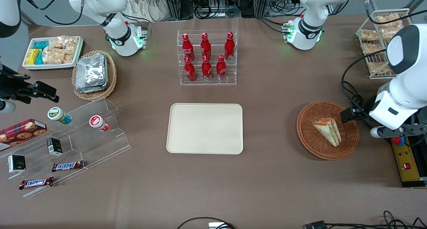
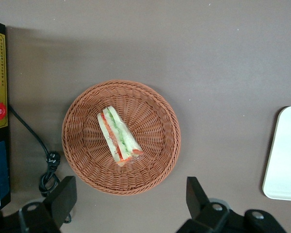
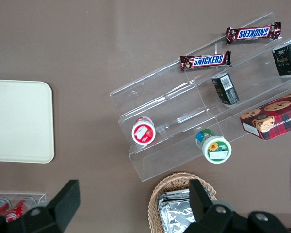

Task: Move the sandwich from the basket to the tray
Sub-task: 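Lower the open left gripper over the wrapped sandwich in the wicker basket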

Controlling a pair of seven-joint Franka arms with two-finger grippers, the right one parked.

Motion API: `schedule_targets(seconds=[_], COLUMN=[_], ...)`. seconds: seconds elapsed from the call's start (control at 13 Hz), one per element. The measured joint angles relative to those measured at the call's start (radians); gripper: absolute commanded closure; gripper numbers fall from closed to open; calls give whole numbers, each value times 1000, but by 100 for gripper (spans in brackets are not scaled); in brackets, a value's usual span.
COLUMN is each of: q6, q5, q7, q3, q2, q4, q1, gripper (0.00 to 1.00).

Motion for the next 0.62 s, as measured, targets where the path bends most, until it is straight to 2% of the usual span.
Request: schedule_targets(seconds=[0.62], q6=[10], q5=[1], q7=[-62], q3=[15], q2=[46], q4=[-9], q1=[22], gripper=[0])
